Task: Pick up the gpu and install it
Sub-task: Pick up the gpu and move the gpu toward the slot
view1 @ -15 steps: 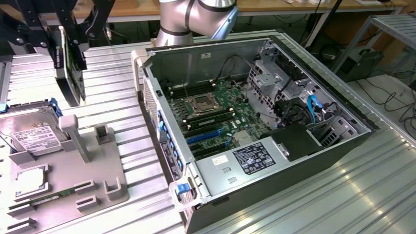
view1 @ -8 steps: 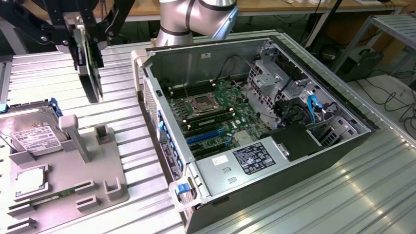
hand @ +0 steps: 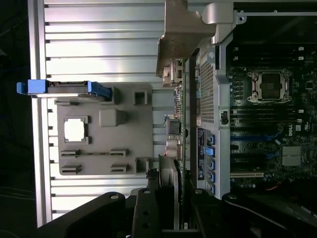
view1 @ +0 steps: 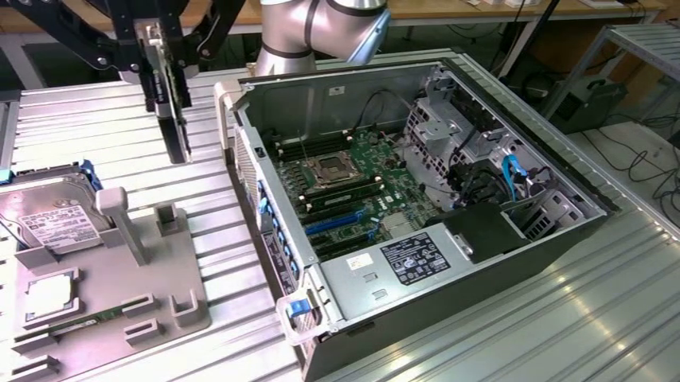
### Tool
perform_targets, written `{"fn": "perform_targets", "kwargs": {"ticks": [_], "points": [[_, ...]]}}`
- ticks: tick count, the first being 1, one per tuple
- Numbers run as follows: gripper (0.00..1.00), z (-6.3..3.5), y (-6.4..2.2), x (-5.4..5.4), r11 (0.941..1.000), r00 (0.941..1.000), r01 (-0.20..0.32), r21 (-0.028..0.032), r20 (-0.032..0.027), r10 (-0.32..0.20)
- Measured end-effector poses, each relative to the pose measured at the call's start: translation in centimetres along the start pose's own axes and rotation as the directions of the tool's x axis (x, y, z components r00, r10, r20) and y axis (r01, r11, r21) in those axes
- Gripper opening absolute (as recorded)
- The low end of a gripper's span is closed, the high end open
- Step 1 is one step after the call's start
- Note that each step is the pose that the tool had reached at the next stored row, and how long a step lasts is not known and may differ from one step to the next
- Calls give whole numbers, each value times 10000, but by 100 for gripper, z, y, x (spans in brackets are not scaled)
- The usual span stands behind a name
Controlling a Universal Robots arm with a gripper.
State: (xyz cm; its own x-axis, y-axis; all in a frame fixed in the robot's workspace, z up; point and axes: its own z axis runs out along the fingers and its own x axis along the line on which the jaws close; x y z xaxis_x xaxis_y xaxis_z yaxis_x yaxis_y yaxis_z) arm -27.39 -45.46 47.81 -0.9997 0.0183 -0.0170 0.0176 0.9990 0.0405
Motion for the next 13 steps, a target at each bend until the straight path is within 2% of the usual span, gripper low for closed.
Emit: {"fn": "perform_targets", "kwargs": {"ticks": [6,11,13], "points": [[28,3,2,-129,10000,10000,1,-1,0,-1],[28,7,6,-372,10000,10000,1,0,0,-1],[28,8,7,-413,10000,10000,0,0,0,0]]}}
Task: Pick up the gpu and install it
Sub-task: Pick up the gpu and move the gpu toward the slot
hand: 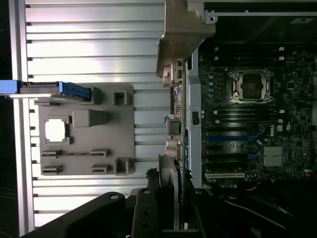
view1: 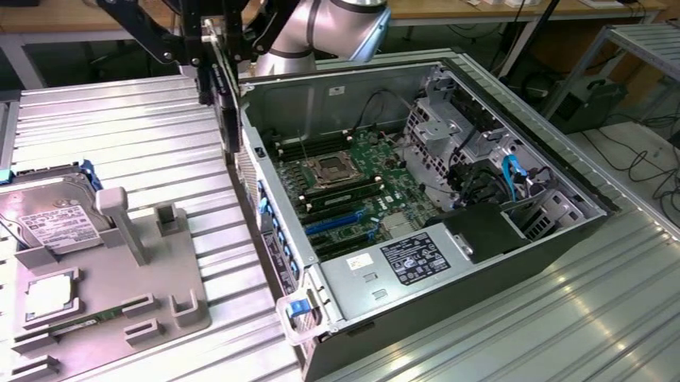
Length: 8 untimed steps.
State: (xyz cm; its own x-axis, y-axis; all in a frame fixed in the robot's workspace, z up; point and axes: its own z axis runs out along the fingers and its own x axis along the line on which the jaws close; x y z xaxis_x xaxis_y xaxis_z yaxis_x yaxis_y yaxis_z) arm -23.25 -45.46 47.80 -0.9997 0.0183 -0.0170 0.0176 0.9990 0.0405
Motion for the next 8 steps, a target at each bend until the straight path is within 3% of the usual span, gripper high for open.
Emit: {"fn": "perform_targets", "kwargs": {"ticks": [8], "points": [[28,4,4,-204,10000,10000,0,-1,0,0]]}}
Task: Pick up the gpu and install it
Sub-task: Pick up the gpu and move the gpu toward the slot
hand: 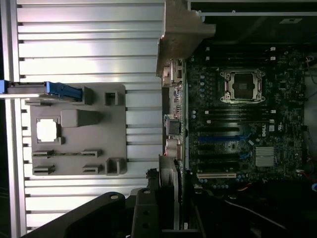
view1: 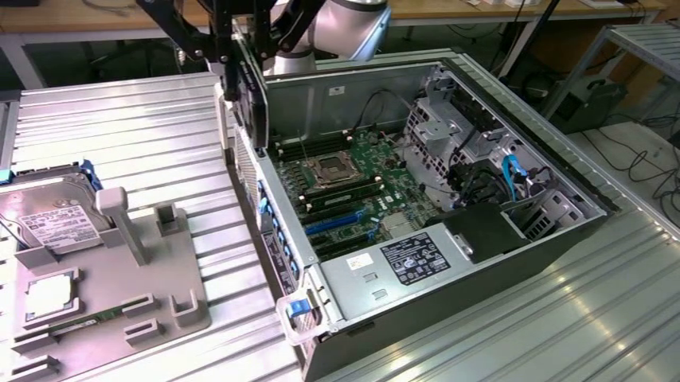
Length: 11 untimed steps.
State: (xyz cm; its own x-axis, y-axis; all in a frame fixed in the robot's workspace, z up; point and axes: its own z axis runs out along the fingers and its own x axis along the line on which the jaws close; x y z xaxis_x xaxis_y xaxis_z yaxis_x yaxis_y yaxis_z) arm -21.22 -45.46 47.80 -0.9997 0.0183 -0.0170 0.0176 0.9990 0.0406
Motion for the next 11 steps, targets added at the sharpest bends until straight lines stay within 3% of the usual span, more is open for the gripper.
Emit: {"fn": "perform_targets", "kwargs": {"ticks": [11], "points": [[28,6,6,-338,10000,10000,0,0,0,0]]}}
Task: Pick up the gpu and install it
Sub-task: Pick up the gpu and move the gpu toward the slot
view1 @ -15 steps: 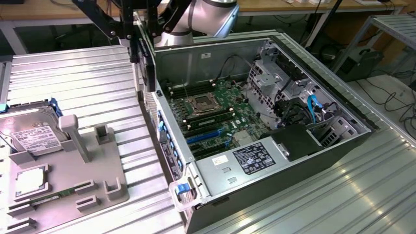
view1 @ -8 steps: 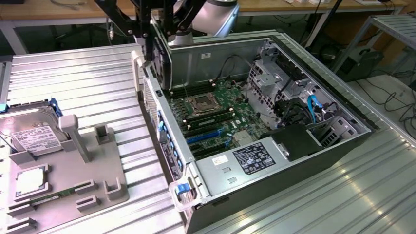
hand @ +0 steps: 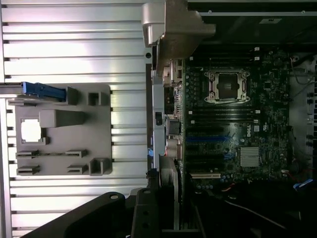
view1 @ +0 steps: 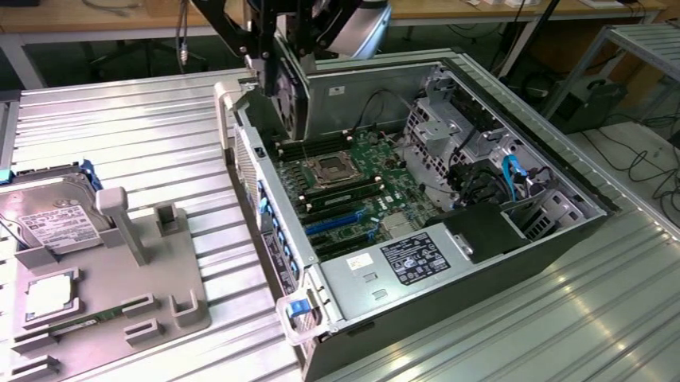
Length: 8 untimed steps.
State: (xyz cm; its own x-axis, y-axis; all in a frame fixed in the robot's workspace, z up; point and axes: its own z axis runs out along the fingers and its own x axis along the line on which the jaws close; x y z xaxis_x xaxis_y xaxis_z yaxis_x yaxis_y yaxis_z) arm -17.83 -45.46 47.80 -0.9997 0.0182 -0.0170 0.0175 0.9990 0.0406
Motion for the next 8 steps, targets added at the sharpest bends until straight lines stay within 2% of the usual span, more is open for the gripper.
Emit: {"fn": "perform_targets", "kwargs": {"ticks": [4,8], "points": [[28,2,2,-99,10000,10000,-1,0,-1,1],[28,4,5,-260,10000,10000,-2,0,-4,2]]}}
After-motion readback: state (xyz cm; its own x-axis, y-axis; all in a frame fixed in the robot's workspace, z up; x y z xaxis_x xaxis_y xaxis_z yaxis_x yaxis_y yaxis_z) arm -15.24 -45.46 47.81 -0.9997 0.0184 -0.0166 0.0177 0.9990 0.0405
